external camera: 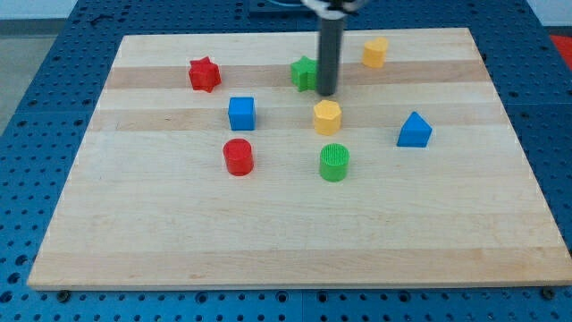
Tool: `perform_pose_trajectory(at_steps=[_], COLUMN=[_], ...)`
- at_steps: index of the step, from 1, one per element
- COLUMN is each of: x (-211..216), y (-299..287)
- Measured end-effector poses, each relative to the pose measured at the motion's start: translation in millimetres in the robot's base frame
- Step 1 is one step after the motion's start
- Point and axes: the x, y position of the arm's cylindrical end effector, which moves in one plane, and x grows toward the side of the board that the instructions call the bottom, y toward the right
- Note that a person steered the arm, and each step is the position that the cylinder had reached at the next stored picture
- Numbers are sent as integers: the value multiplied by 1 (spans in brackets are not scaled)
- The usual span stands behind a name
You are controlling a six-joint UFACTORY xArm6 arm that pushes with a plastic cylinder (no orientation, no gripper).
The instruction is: Move yellow hexagon closer to yellow heart
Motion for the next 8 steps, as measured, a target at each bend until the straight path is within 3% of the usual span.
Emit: perform_pose_trajectory(at_steps=[1, 3, 5, 8], x=[18, 93, 65, 72], y=[-42, -38, 9, 21])
